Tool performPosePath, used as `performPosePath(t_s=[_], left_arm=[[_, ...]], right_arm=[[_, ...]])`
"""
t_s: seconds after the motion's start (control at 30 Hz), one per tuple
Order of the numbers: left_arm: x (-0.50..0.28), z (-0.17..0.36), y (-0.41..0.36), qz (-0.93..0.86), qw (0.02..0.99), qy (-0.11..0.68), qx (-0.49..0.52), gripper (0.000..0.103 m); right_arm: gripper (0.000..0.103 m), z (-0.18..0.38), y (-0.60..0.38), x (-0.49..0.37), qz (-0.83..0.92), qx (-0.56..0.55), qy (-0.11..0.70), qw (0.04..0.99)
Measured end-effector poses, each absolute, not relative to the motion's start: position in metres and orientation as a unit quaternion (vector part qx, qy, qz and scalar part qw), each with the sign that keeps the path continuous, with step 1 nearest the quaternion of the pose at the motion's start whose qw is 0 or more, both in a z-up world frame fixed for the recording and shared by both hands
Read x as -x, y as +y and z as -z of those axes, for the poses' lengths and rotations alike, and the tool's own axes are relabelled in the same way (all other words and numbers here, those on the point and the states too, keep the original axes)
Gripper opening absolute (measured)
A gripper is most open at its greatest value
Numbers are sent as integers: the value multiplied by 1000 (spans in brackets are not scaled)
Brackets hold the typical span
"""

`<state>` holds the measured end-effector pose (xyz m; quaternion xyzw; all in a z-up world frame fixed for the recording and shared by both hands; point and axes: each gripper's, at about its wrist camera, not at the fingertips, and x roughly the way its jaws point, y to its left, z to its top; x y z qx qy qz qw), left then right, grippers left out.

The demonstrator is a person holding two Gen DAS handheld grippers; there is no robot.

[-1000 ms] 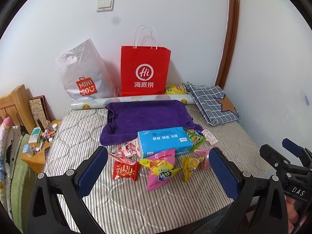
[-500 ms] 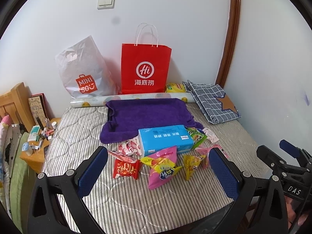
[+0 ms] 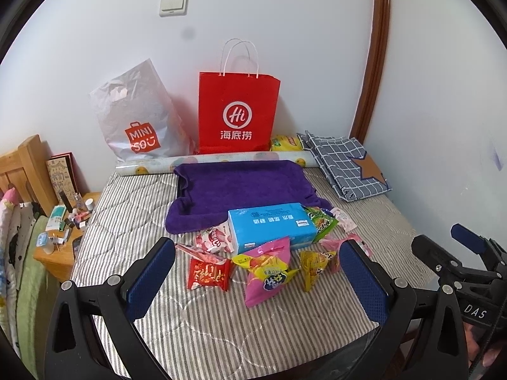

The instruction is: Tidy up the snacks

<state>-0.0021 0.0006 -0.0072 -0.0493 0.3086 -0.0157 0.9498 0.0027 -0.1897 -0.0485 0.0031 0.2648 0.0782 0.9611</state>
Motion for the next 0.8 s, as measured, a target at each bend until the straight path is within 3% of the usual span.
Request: performPosePath(t_s=[0.8], left_arm=[[5, 3, 5, 22, 952, 300, 49, 102]], right_arm=[[103, 48, -179, 0, -79, 11, 262, 962]])
